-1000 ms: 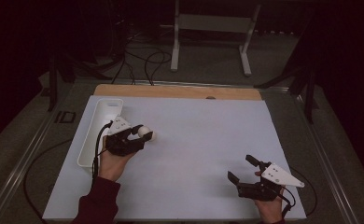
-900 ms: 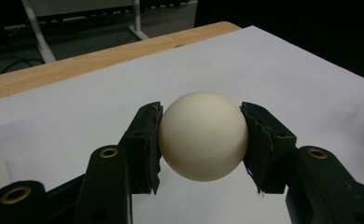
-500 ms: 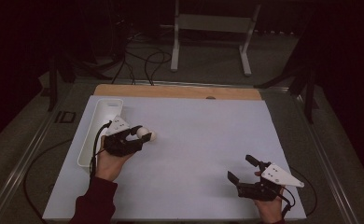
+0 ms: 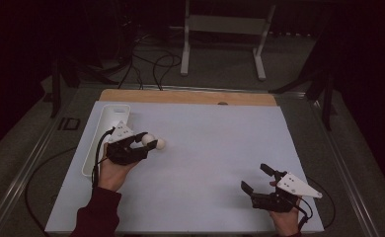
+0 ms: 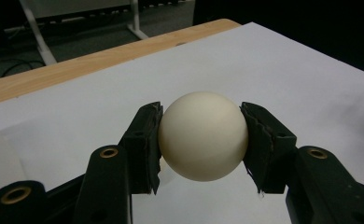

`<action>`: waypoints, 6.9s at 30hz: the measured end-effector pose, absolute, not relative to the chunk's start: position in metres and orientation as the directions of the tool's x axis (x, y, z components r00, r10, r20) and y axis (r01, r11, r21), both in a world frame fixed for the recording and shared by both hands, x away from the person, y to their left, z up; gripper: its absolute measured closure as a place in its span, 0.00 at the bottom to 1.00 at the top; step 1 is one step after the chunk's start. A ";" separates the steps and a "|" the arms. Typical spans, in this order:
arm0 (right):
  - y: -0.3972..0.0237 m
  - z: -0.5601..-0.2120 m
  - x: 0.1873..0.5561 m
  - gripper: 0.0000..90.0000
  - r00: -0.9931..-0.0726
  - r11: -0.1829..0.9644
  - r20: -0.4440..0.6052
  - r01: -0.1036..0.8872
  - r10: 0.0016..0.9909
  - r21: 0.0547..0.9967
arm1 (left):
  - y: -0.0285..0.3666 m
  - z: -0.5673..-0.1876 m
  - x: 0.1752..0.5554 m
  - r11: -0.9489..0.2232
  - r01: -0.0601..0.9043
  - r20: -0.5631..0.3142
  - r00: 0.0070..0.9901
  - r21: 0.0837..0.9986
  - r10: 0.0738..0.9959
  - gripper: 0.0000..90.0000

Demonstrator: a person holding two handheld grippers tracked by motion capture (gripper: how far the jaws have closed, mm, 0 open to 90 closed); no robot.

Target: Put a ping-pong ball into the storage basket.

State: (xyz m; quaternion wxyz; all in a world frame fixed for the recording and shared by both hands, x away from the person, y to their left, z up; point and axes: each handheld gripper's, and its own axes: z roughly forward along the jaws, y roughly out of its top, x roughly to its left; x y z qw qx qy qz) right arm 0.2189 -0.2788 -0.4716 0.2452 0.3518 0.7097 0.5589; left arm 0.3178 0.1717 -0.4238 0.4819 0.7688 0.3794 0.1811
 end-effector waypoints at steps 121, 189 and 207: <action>-0.276 -0.473 0.221 0.08 -0.640 0.141 0.042 0.232 0.767 0.962 | 0.246 -0.427 0.299 -0.209 0.408 -0.069 0.570 0.888 0.819 0.57; -0.275 -0.473 0.221 0.08 -0.647 0.154 0.032 0.228 0.762 0.961 | 0.286 -0.428 0.289 -0.175 0.419 -0.076 0.518 0.891 0.852 0.57; -0.274 -0.473 0.221 0.08 -0.648 0.154 0.031 0.226 0.761 0.962 | 0.288 -0.430 0.289 -0.176 0.427 -0.073 0.506 0.887 0.859 0.56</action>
